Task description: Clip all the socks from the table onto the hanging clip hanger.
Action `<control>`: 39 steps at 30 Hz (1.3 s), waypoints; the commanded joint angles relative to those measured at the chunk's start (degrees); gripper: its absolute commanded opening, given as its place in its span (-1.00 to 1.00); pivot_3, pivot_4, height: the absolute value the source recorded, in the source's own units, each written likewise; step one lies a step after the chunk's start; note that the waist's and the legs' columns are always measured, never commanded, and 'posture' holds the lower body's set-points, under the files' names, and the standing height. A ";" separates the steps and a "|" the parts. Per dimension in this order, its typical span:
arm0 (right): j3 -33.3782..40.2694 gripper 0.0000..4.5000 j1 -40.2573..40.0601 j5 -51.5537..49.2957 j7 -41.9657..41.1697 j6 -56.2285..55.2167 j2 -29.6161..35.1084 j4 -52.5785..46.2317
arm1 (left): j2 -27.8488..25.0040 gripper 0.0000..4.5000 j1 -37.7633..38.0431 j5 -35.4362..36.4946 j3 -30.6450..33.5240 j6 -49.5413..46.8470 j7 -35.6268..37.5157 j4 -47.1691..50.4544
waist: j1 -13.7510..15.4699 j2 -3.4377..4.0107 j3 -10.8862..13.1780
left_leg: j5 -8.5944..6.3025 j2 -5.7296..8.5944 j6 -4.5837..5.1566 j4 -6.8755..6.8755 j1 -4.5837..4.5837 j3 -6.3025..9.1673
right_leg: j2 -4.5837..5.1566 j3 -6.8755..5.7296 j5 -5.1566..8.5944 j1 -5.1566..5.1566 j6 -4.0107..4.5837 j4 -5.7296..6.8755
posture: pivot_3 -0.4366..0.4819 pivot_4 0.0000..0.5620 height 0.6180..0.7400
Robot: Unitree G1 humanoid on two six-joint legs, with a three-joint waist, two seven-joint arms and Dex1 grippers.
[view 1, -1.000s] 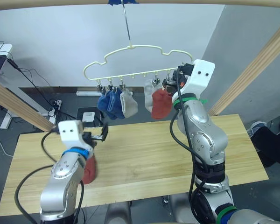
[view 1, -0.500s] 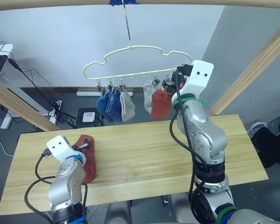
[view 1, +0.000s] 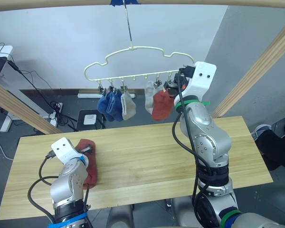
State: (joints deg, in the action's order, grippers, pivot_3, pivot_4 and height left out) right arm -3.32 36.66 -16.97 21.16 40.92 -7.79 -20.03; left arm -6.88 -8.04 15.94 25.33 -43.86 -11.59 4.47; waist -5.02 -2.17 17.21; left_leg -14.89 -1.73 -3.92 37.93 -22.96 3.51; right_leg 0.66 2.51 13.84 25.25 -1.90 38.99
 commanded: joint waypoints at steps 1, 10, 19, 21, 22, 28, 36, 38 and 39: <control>-0.73 -1.00 2.50 -0.26 -0.58 -0.46 -3.63 -3.24 | 0.72 0.22 1.70 0.05 -0.28 -2.23 0.01 -0.43 | -0.01 0.00 0.00 | 0.00 0.00 0.00 0.00 0.00 0.00 | 0.00 0.00 0.00 0.00 0.00 0.00 | -0.27 -0.09 1.00; -0.90 -1.00 2.43 -0.16 -0.61 -0.72 -3.66 -3.21 | -2.56 -0.87 3.68 -2.73 -7.42 2.95 6.52 3.69 | -0.04 0.02 -0.02 | 0.00 0.00 0.00 0.00 0.00 -0.01 | -0.01 0.01 0.00 0.01 0.00 0.00 | -0.27 -0.11 1.00; -0.56 -1.00 2.52 -0.14 -0.48 -0.50 -3.33 -3.76 | -15.76 -0.99 0.20 -7.94 -35.66 27.08 37.86 14.29 | 0.04 0.03 -0.01 | 0.01 0.03 -0.03 -0.05 -0.08 -0.12 | 0.10 0.07 0.00 0.06 0.01 -0.08 | -0.29 -0.11 1.00; -0.47 -1.00 2.62 -0.16 -0.43 -0.38 -3.30 -3.93 | -15.45 -0.99 -2.68 -7.69 -37.37 28.60 40.41 13.38 | -0.31 0.03 -0.01 | 0.00 0.02 -0.01 -0.07 -0.07 -0.17 | 0.09 0.09 0.00 0.09 0.01 -0.08 | -0.32 -0.11 1.00; -0.42 -1.00 2.71 -0.17 -0.41 -0.25 -3.23 -4.09 | -14.92 -0.99 -4.49 -7.72 -38.08 29.09 41.17 12.72 | -0.42 0.04 -0.01 | 0.00 -0.02 -0.01 -0.08 -0.06 -0.16 | 0.04 0.09 0.00 0.09 0.01 -0.08 | -0.32 -0.11 1.00; 0.18 -1.00 3.05 -0.61 -0.65 1.47 -2.52 -5.80 | -11.77 -0.99 -10.51 -9.45 -38.18 30.14 40.34 9.95 | -0.72 0.04 0.00 | 0.00 -0.04 0.00 -0.07 -0.08 -0.09 | -0.05 0.08 0.00 0.08 0.00 -0.06 | -0.35 -0.08 1.00; 1.76 -1.00 3.92 -1.46 -1.60 4.97 -2.51 -7.88 | -5.82 -0.99 -16.34 -12.20 -39.81 31.65 37.98 5.05 | -0.88 0.04 0.00 | 0.00 -0.01 0.01 -0.06 -0.09 -0.08 | -0.04 0.07 0.00 0.08 0.00 -0.07 | -0.37 -0.05 1.00; 1.88 -1.00 4.06 -1.41 -1.52 5.39 -2.75 -8.05 | -3.07 -0.99 -18.62 -13.05 -40.15 31.63 36.38 2.39 | -0.94 0.04 0.00 | 0.00 -0.01 0.01 -0.06 -0.09 -0.06 | -0.05 0.05 0.00 0.08 0.00 -0.06 | -0.38 -0.05 1.00; 1.88 -1.00 4.14 -1.42 -1.50 5.59 -2.86 -8.12 | -1.92 -0.99 -19.63 -13.67 -40.39 32.06 35.65 1.03 | -0.97 0.04 0.00 | 0.00 -0.01 0.01 -0.07 -0.09 -0.06 | -0.05 0.05 0.00 0.08 0.00 -0.06 | -0.38 -0.05 1.00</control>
State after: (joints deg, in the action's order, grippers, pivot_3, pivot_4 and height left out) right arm -1.13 37.78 -17.48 20.13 46.91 -7.68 -24.52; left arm -10.22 -26.19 3.20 -14.13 -13.23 25.36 5.74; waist -5.99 -2.13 17.21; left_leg -14.89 -1.73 -3.91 37.87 -23.05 3.45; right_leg 0.61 2.57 13.84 25.32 -1.90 38.94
